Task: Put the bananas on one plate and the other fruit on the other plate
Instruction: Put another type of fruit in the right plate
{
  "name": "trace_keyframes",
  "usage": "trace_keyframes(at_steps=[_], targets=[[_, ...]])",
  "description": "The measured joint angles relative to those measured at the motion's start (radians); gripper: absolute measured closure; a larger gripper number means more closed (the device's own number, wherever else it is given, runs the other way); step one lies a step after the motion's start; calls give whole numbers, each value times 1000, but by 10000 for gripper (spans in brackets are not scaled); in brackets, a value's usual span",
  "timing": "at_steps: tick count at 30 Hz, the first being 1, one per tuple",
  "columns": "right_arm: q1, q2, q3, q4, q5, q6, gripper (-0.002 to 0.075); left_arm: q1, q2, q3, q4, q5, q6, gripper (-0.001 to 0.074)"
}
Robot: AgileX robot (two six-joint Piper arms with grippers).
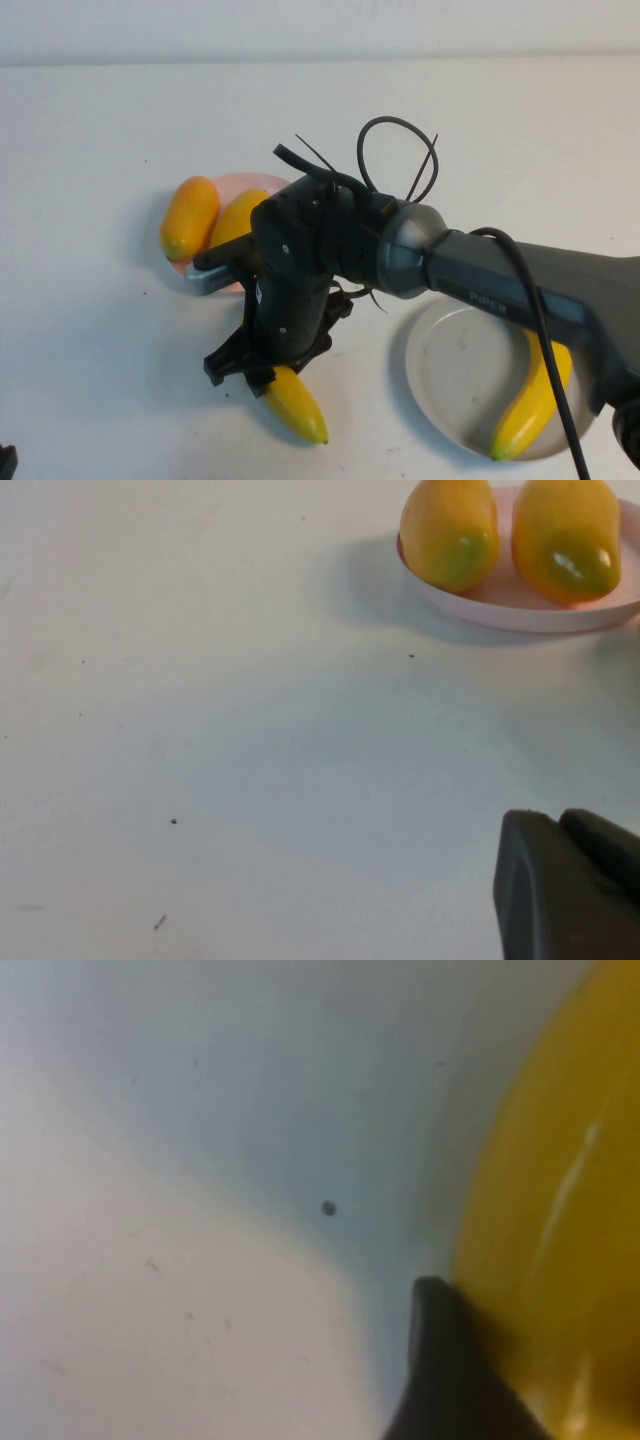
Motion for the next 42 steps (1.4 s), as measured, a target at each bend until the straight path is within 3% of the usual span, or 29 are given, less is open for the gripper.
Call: trace_keyframes(at_steps=[10,20,29,36,42], targets=[[-12,-159,92,-44,87,114,414,0,0,0,0,0,0,733],[-177,-465,487,-74,-21,252,414,0,0,0,0,0,0,733],[-261,-448,580,-70,-54,302,412,0,0,0,0,0,0,733],[-261,-444,580,-41,-57,306,300,0,0,0,0,0,0,733],[-259,-455,580,-39,-47,309,281,0,0,0,0,0,0,733]])
